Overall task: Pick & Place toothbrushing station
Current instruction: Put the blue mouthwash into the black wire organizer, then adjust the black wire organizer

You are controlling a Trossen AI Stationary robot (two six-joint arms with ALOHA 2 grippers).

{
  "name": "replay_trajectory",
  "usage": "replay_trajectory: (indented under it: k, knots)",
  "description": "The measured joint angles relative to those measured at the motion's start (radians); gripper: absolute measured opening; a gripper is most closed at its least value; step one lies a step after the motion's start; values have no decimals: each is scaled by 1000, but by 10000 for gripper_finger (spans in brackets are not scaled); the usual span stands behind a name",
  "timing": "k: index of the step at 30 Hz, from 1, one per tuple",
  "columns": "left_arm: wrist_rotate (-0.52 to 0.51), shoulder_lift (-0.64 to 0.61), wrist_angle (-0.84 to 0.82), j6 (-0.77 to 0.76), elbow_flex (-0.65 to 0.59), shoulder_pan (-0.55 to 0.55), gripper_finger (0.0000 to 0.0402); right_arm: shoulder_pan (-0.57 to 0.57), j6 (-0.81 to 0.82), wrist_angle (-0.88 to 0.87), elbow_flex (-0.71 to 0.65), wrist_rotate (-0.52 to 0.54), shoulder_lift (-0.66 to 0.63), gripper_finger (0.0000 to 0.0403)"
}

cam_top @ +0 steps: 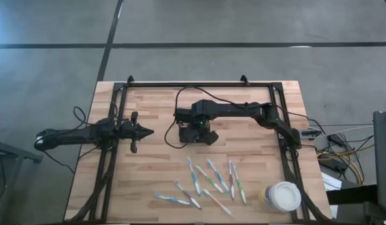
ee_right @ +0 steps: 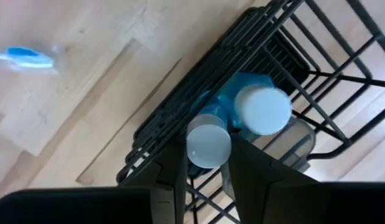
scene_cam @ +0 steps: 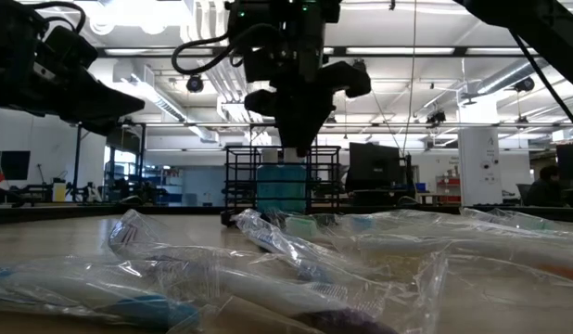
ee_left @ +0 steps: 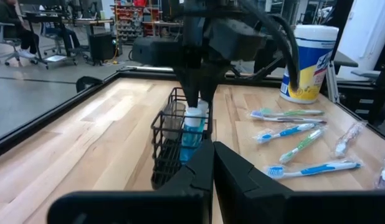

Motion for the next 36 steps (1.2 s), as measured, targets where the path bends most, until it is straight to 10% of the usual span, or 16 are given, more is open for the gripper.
replay_trajectory:
  k: [22,36]
  knots:
    - [0,9,0,8,0,0,9,-3,44,-18,4,2,-32,156]
    - [-3,11,1,7,0,0,9,-14,293,91,28,-79,-359,136]
